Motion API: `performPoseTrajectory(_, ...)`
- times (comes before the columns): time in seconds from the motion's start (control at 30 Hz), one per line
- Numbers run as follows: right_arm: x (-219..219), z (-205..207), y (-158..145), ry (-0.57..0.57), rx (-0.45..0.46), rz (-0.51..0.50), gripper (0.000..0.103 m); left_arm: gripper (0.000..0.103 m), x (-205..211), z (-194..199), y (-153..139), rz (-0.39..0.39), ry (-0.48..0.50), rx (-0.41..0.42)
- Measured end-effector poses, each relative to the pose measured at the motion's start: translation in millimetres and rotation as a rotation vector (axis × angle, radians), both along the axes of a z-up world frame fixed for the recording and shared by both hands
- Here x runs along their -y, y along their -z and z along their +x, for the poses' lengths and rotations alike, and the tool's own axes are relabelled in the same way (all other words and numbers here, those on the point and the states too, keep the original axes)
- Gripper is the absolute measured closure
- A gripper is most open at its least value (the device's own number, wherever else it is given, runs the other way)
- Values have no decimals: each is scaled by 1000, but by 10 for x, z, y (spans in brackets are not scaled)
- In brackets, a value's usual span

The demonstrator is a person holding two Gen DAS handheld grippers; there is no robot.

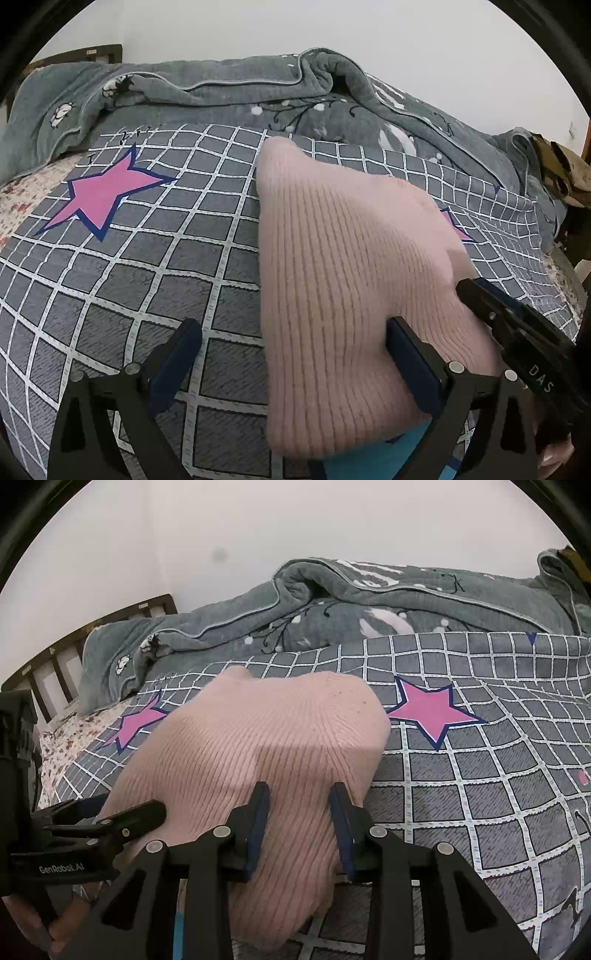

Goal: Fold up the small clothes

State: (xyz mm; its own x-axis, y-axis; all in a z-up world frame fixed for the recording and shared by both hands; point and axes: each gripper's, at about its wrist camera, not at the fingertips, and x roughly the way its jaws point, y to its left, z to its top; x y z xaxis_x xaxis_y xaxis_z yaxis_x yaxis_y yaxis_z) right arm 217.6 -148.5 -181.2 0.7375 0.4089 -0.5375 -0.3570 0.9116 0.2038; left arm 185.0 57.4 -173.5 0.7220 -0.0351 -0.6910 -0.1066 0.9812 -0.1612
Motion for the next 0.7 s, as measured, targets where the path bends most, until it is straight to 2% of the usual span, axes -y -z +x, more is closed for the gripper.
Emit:
performPoseTrajectory(0.13,-7,-20,-9,0,5,-6,67,2,-26,-7,-9,-16,-8,-4)
performPoseTrajectory(0.23,7,-35,-52,-10,3,-5,66,5,-54,-57,-130,-21,1,33)
performPoseTrajectory(0.33,17,-38,-182,-34,1,-16,66,10,-70,-48,-298,17,0,72)
performPoseTrajectory(0.4,18,-45,-307,-25,34,-38,64,13,-81,30,-423,58,-10,96)
performPoseTrajectory(0.43,15,-30,-374,-18,55,-55,60,16,-93,88,-461,59,-8,99)
performPoseTrajectory(0.53,10,90,-508,-26,89,-85,59,33,-139,324,-533,63,3,83)
performPoseTrajectory(0.63,-15,299,-513,-34,78,-109,59,41,-123,544,-502,131,7,57)
performPoseTrajectory(0.7,-23,453,-436,-41,50,-112,59,41,-114,614,-440,164,19,48)
